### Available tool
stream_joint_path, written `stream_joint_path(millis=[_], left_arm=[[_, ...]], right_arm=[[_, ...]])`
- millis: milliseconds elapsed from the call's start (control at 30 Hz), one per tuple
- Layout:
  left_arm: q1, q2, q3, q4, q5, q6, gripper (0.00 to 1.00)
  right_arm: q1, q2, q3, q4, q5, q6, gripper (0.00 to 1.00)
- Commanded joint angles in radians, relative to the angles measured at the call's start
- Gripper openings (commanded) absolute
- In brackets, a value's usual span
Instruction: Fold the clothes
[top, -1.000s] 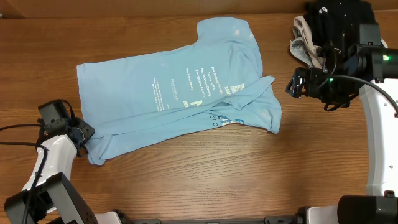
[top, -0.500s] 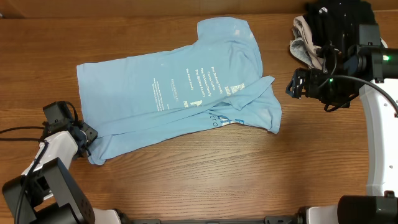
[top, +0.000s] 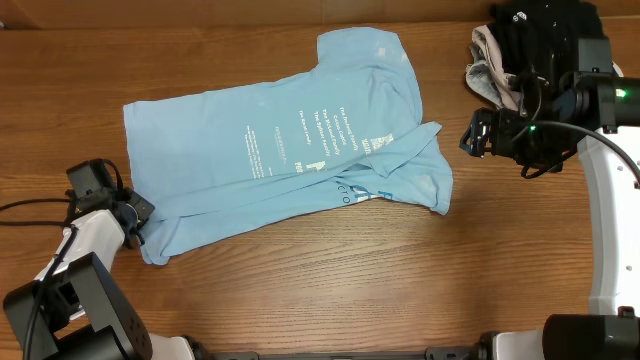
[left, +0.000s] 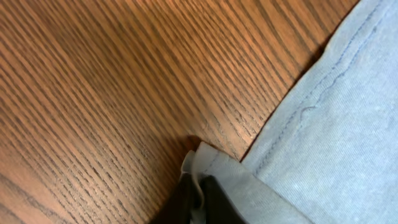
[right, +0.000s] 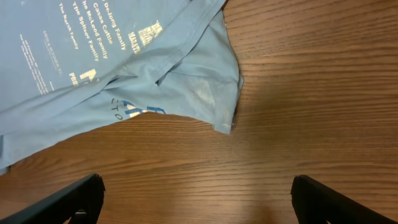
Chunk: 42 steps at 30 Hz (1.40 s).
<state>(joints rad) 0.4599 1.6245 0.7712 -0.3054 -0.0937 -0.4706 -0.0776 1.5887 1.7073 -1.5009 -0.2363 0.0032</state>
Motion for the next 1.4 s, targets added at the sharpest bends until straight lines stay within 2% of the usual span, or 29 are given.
stream_joint_path(millis=[0,267,700,733,767,800,833,900,933,1000,1100,1300,1367], left_arm=[[0.005,0.014,0.061,-0.030,0.019,0.003,0.04],[0.005,0.014,0.206,-0.136,0.061,0.023,0.04],[0.004,0.023,0.245,-0.058,0.061,0.044,0.04],[0.003,0.024,0.245,-0.052,0.061,0.048,0.10],[0.002,0.024,0.245,-0.051,0.061,0.049,0.20],[0.001,0.024,0.245,-0.051,0.061,0.053,0.37],[0.000,0.024,0.245,-0.050,0.061,0.061,0.64],[-0.002,0.024,0.245,-0.051,0.063,0.085,0.93],[-0.002,0.024,0.245,-0.053,0.074,0.099,1.00],[-0.002,0.018,0.258,-0.084,0.119,0.137,1.00],[-0.001,0.003,0.323,-0.218,0.182,0.162,1.00],[-0.017,-0.024,0.506,-0.650,0.275,0.187,1.00],[-0.032,-0.026,0.507,-0.715,0.274,0.188,1.00]], right_arm=[[0.002,-0.008,-0.003,0.008,-0.001,-0.004,1.00],[0.002,-0.008,-0.003,0.010,-0.001,-0.004,1.00],[0.002,-0.008,-0.003,0.011,-0.001,-0.004,1.00],[0.002,-0.008,-0.003,0.011,-0.001,-0.004,1.00],[0.002,-0.008,-0.003,0.011,-0.001,-0.004,1.00],[0.002,-0.008,-0.003,0.011,-0.001,-0.004,1.00],[0.002,-0.008,-0.003,0.011,-0.001,-0.004,1.00],[0.002,-0.008,-0.003,0.014,-0.001,-0.004,1.00],[0.002,-0.008,-0.003,0.018,-0.002,-0.004,1.00],[0.002,-0.008,-0.003,0.027,-0.003,-0.004,1.00],[0.002,-0.008,-0.021,0.044,-0.013,-0.004,1.00],[0.002,-0.008,-0.170,0.118,-0.057,-0.003,1.00],[0.004,-0.008,-0.224,0.157,-0.075,-0.003,1.00]])
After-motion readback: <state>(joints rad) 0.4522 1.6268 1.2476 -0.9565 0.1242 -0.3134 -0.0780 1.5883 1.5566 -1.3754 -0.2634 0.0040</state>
